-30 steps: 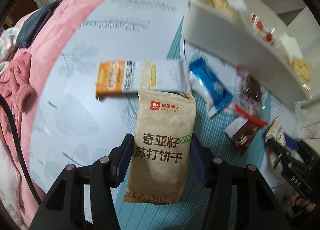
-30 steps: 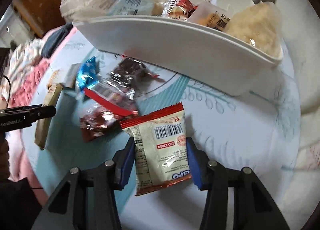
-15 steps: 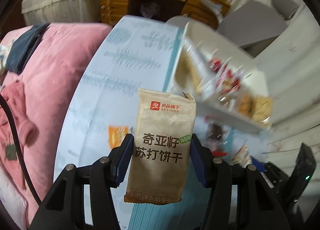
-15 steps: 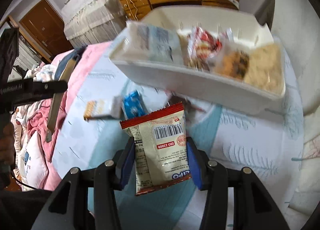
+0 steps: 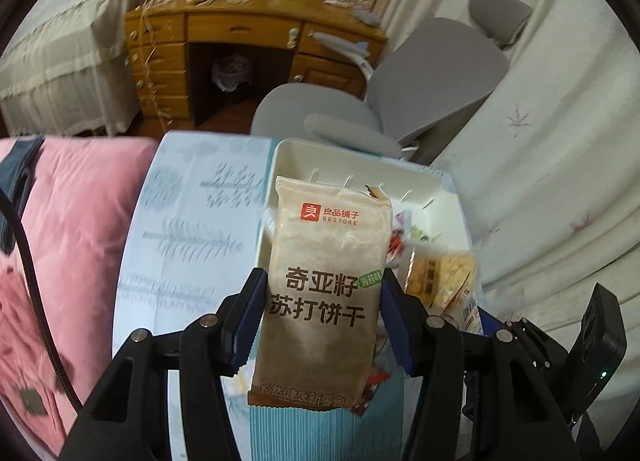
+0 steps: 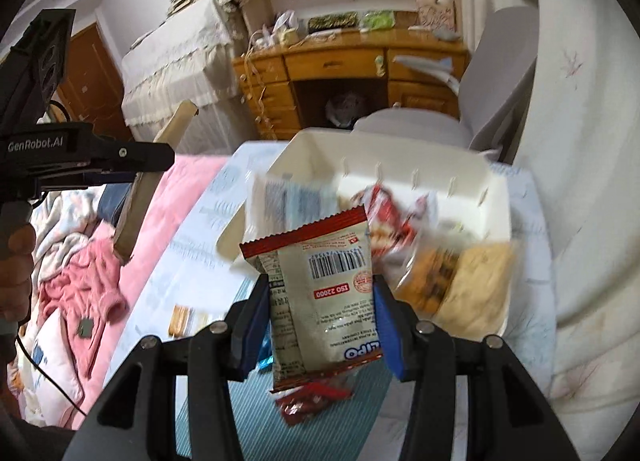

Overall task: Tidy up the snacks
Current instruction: 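Grasp the brown cracker bag with the left tool while the right tool grasps the Lipo packet, then open both tools over the tray to drop the cracker bag and Lipo packet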

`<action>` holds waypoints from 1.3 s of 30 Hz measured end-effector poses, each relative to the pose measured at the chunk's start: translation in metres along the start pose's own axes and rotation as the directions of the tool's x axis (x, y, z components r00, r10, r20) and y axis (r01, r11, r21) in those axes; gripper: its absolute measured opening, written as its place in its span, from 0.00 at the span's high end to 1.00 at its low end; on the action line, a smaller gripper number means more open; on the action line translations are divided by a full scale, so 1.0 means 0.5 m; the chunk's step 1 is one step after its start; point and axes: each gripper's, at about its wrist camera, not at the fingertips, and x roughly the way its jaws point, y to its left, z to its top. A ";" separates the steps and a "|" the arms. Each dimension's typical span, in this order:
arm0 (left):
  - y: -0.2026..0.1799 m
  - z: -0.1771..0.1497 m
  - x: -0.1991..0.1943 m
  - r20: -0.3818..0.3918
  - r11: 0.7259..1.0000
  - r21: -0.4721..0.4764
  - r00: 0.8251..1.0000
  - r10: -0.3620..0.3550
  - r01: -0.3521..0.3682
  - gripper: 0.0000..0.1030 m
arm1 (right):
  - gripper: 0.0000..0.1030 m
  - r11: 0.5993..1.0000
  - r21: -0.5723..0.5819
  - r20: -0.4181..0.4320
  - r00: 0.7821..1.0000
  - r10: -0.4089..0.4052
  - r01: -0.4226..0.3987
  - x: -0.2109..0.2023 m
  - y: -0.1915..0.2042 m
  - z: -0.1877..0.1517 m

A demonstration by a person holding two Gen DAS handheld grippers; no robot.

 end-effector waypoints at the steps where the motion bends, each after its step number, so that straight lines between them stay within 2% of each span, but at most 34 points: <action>1: -0.008 0.008 0.003 0.001 1.000 0.005 1.000 -0.001 0.001 0.47 | 0.52 1.000 0.003 0.007 1.000 -0.005 0.005 -0.001 -0.008 0.009; 9: -0.096 0.069 0.045 0.004 0.998 0.057 0.999 -0.032 0.032 0.47 | 0.51 0.998 0.057 0.038 0.999 -0.035 0.032 -0.001 -0.072 0.064; 11: -0.120 0.077 0.056 0.008 0.997 0.075 0.999 -0.032 0.031 0.43 | 0.51 0.997 0.072 0.037 0.999 -0.033 0.030 0.002 -0.088 0.073; 13: -0.135 0.081 0.062 0.018 0.997 0.076 1.000 -0.022 0.020 0.26 | 0.51 0.996 0.088 0.028 0.999 -0.019 0.016 0.008 -0.105 0.081; 14: -0.141 0.082 0.067 0.019 0.997 0.074 1.000 -0.020 0.018 0.25 | 0.50 0.996 0.093 0.023 1.000 -0.017 0.015 0.009 -0.110 0.082; 18: -0.152 0.079 0.081 0.005 0.999 0.047 1.000 -0.017 0.017 0.25 | 0.32 0.994 0.104 0.010 1.000 -0.016 0.015 0.017 -0.132 0.079; 22: -0.147 0.066 0.094 -0.020 1.000 0.005 1.000 0.012 -0.012 0.25 | 0.30 0.993 0.115 -0.002 1.000 0.007 -0.007 0.021 -0.150 0.073; 29: -0.139 0.004 0.106 -0.035 0.997 -0.068 0.999 0.041 -0.044 0.25 | 0.30 0.992 0.121 -0.039 0.998 0.051 -0.046 0.027 -0.172 0.050; 39: -0.110 -0.170 0.118 -0.082 0.970 -0.216 0.992 0.091 -0.107 0.25 | 0.30 0.985 0.122 -0.132 0.982 0.134 -0.118 0.046 -0.185 -0.035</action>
